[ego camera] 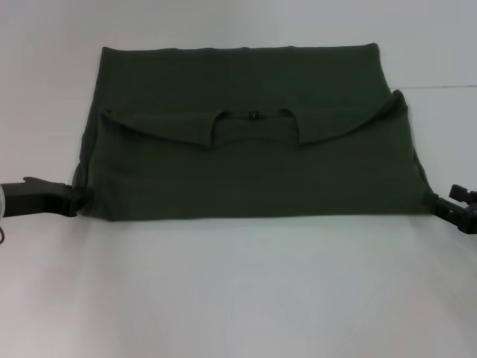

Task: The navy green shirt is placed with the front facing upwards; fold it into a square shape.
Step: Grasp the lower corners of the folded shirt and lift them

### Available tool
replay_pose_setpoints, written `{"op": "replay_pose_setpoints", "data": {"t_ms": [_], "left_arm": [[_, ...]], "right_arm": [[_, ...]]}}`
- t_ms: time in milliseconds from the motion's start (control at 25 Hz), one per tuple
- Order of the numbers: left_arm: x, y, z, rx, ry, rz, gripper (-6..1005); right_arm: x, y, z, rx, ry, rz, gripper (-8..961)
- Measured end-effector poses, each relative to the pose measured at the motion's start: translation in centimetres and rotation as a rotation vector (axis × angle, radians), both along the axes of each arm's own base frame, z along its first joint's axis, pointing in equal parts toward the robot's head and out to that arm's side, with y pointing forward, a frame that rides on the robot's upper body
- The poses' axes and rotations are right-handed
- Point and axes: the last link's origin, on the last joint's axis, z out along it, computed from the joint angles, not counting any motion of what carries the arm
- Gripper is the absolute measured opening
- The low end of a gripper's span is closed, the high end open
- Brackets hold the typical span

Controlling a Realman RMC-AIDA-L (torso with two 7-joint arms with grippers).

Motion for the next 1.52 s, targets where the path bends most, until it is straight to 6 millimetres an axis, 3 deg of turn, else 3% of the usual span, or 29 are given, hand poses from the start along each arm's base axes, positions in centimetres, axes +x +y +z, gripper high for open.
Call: {"op": "replay_pose_setpoints", "data": {"t_ms": [840, 1080, 1520], "left_arm": [[0.4, 0.4, 0.0, 0.004, 0.001, -0.011, 50], [0.5, 0.4, -0.1, -0.001, 0.004, -0.020, 50], [0.6, 0.1, -0.4, -0.018, 0.010, -0.044, 50]], "right_arm": [[-1.0, 2.6, -2.7, -0.076, -0.035, -0.063, 748], [-1.1, 2.8, -2.6, -0.070, -0.043, -0.059, 580], [-1.3, 2.9, -2.6, -0.074, -0.047, -0.047, 137]]}}
